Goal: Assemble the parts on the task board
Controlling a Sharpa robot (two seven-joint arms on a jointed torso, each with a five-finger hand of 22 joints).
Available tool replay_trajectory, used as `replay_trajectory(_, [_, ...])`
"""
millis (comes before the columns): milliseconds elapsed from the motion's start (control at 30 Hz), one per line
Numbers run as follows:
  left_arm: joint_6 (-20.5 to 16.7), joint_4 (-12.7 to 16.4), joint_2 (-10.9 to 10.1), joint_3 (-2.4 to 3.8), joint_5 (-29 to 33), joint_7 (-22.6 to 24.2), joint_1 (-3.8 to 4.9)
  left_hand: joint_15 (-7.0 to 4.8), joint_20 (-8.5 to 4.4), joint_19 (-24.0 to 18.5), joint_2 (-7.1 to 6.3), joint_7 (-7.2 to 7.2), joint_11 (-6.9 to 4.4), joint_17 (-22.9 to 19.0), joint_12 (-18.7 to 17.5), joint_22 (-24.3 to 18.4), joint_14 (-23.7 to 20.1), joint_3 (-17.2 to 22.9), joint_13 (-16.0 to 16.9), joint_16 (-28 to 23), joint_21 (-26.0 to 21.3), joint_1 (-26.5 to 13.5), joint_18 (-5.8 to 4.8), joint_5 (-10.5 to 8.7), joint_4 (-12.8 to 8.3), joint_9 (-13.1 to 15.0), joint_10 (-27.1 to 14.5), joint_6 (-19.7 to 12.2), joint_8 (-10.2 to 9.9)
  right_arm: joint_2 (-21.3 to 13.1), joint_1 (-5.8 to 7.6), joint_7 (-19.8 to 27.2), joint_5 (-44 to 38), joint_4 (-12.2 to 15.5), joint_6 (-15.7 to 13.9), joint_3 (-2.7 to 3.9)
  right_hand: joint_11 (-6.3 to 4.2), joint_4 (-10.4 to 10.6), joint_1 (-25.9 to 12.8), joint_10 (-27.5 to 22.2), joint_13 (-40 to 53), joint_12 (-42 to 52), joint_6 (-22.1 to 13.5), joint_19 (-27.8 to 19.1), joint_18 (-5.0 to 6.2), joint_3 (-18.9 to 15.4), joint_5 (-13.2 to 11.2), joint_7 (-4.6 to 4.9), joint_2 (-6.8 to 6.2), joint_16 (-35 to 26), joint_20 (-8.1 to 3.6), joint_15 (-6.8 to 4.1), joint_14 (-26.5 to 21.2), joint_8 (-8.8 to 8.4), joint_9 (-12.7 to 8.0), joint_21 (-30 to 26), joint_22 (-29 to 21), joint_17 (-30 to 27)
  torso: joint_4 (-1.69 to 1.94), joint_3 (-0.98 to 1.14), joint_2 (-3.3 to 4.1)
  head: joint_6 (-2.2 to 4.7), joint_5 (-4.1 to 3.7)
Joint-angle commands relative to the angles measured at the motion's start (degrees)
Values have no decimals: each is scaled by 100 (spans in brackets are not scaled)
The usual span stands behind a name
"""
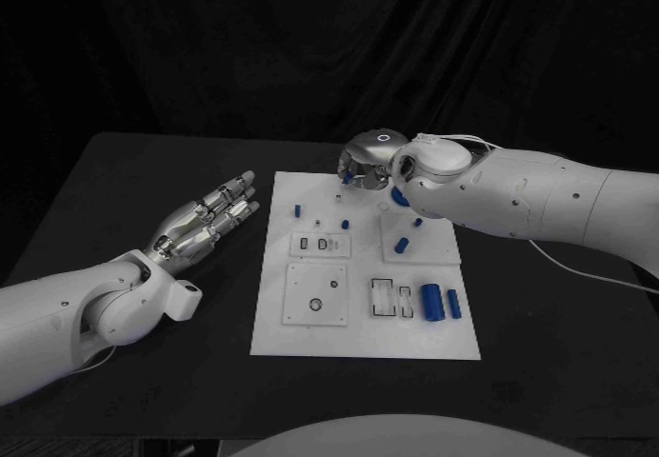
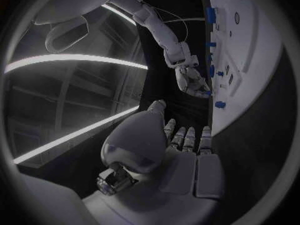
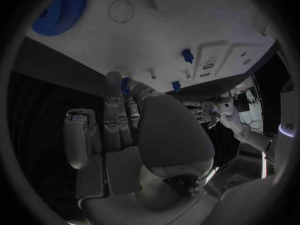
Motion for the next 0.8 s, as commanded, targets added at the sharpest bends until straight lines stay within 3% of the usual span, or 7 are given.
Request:
replay_trajectory(33, [83, -7, 24, -2, 1, 1506, 14, 33, 47, -4, 8, 52, 36, -7, -38, -7, -2, 27, -5, -21, -20, 52, 67, 37, -11, 8, 0, 4, 18, -6, -19, 61, 78, 25, -33, 1, 1, 17, 12, -19, 0, -41, -35, 255, -58, 33, -24, -5, 13, -23, -45, -24, -2, -27, 8, 9, 1099, 5, -3, -2, -7, -5, -3])
replay_trajectory(633, [135, -81, 74, -19, 1, 1471, 13, 66, 84, -4, 10, 89, 49, -7, -38, -7, -2, 97, -5, -21, -20, 58, 73, 37, -29, 11, 0, 24, 20, 112, -29, 26, 92, -42, 104, 1, 21, 48, -30, -38, -1, -100, -60, 192, -36, 18, -79, -8, 5, -44, -39, -10, -36, -55, 25, -38, 1027, 12, 5, -4, -4, -44, -5])
replay_trajectory(700, [143, -89, 81, -21, 1, 1466, 13, 71, 91, -4, 9, 96, 50, -7, -38, -7, -2, 108, -5, -21, -20, 59, 73, 38, -33, 11, 0, 25, 21, 130, -33, -22, 92, -61, 169, 1, 56, 71, -63, -133, -16, -182, -114, 150, -23, 6, -108, -53, -23, -64, -24, 12, -72, -99, 25, -71, 981, 14, 6, -5, -5, -47, -4])
replay_trajectory(800, [153, -96, 85, -25, 1, 1456, 13, 79, 100, -4, 8, 109, 51, -7, -38, -7, -2, 126, -5, -21, -20, 59, 76, 38, -39, 12, 0, 33, 22, 155, -38, -80, 92, -106, 237, 1, 115, 101, -98, -364, -40, -337, -409, 65, 5, 12, -135, -172, -76, -96, 16, 57, -141, -296, -41, -137, 892, 23, 7, -6, -5, -49, -2])
